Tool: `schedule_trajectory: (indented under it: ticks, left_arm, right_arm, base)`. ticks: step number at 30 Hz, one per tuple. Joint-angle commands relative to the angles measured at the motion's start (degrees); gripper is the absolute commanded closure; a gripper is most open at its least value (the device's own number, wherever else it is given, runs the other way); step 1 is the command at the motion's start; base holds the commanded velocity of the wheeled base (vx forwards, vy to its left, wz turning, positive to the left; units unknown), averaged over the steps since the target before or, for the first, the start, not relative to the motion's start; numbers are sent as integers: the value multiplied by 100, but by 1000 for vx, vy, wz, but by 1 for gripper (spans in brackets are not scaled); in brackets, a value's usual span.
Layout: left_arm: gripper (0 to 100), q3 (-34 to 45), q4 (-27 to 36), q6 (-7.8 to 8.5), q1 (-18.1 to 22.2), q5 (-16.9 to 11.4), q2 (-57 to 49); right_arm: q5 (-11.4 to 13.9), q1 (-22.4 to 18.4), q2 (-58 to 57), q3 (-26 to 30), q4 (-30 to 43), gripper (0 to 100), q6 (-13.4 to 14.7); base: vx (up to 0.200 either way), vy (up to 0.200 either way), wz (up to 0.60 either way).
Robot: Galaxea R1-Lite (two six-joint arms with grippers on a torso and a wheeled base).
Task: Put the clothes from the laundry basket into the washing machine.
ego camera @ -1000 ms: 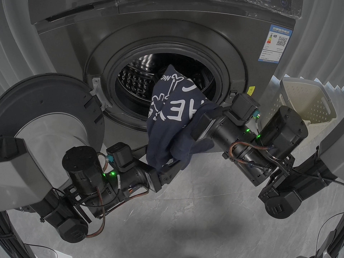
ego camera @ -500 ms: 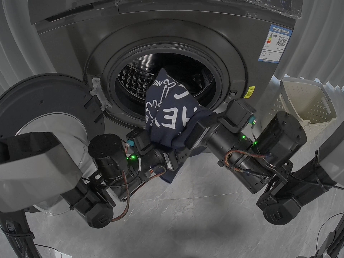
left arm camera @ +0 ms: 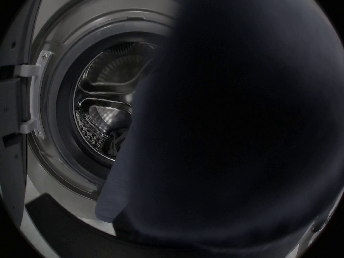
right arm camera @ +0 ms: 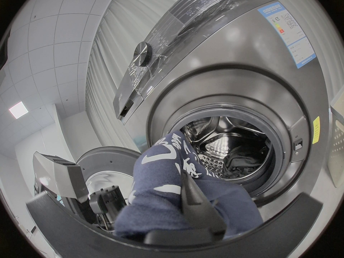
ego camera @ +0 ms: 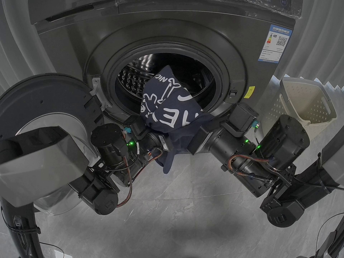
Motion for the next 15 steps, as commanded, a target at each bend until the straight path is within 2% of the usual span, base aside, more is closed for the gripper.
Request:
schedule_trajectory:
  ticks: [1, 7, 15]
  left_arm:
    - [100, 44, 8, -19, 67, 26, -263]
    - [100, 492, 60, -37, -3, -18, -931]
    - [100, 1028, 78, -45, -21, -62, -1555]
  right_arm:
    - [-3, -285, -107, 174, 7, 100, 34]
    - [5, -654, -36, 420, -2, 100, 60]
    - [5, -584, 262, 447, -37, 100, 69]
  base:
    - [0, 0, 0]
    - [0, 0, 0]
    - [0, 0, 0]
